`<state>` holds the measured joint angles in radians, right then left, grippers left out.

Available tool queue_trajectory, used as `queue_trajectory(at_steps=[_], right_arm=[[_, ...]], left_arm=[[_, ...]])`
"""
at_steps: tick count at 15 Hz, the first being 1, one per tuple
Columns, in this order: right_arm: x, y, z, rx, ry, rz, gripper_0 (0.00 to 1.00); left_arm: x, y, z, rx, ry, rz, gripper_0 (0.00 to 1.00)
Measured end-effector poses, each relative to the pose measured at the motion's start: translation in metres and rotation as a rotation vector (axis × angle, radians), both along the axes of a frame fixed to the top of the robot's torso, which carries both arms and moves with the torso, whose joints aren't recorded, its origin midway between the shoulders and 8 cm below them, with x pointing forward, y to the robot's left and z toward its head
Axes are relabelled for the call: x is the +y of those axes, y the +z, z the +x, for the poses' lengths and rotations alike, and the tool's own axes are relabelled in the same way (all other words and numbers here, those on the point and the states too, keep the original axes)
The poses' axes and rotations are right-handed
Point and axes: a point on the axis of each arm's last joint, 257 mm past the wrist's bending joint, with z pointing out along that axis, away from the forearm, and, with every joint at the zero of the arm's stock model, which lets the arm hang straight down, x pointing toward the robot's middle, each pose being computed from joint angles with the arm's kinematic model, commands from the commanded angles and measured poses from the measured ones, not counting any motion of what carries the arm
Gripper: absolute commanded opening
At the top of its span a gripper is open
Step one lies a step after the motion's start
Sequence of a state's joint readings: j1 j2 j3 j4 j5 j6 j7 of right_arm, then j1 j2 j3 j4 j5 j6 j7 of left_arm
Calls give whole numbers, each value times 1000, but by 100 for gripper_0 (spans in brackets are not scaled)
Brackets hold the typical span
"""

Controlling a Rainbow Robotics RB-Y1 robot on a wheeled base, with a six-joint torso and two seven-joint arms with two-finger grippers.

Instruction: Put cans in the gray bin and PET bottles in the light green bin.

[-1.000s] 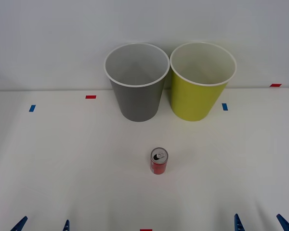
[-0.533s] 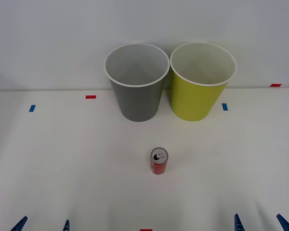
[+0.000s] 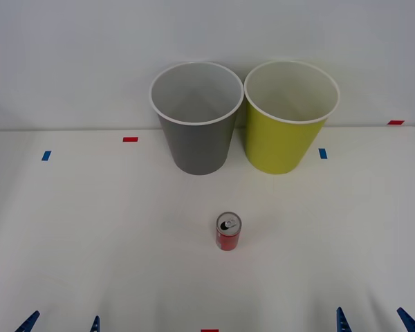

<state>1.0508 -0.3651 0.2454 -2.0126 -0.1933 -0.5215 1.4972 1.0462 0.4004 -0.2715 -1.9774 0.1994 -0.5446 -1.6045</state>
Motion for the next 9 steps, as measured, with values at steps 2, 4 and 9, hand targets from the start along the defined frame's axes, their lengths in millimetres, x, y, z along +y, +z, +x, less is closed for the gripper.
queue_trajectory(at_steps=[2, 4, 9], right_arm=[[0, 0, 0, 0, 0, 0, 100], [0, 0, 0, 0, 0, 0, 100], [0, 0, 0, 0, 0, 0, 100]], left_arm=[[0, 0, 0, 0, 0, 0, 100], [0, 0, 0, 0, 0, 0, 100], [0, 0, 0, 0, 0, 0, 100]])
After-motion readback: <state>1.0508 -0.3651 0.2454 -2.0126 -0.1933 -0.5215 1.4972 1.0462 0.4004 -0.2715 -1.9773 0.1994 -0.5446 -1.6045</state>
